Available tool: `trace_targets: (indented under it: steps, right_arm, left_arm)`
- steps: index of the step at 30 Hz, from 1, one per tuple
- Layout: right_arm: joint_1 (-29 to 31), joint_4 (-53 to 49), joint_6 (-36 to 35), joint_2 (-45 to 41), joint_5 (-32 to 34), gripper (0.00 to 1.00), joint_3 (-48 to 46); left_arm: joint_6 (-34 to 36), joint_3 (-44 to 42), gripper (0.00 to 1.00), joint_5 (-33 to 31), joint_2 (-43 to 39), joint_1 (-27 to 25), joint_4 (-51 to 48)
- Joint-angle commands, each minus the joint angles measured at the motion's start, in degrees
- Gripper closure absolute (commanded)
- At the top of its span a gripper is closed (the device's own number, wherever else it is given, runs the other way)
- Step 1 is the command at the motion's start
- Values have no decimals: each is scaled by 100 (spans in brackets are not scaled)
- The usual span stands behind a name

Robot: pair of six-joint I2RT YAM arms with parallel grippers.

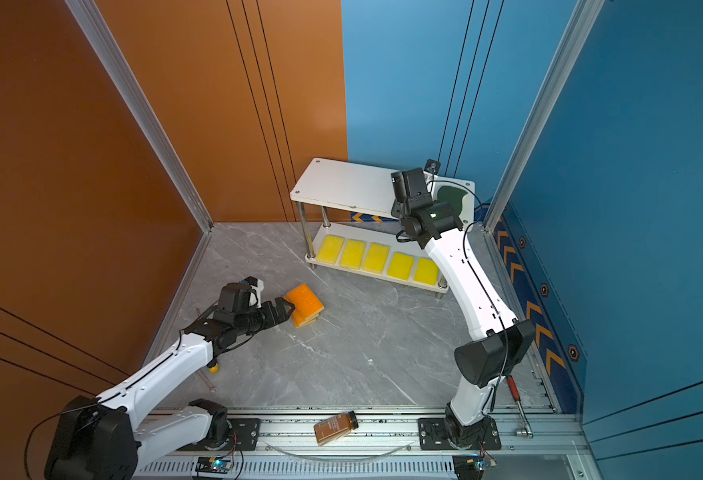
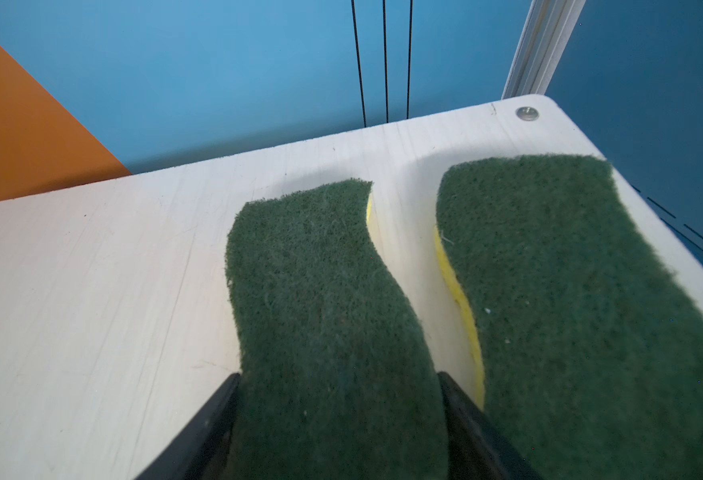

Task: Place and organize the cleaning sponges onto the shelf
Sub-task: 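Lower the green-backed sponge onto the top shelf and open the right gripper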

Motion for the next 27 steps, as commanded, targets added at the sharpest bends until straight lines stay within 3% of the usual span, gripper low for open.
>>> trace_targets:
  steps: [1, 27]
  right_arm:
    - [-15, 111, -151, -64, 41, 29, -36]
    - [118, 228, -349, -193, 36, 27, -108]
  left_arm:
    - [-24, -81, 2, 57, -32, 54, -125]
    - [-30, -125, 2, 49, -61, 54, -117]
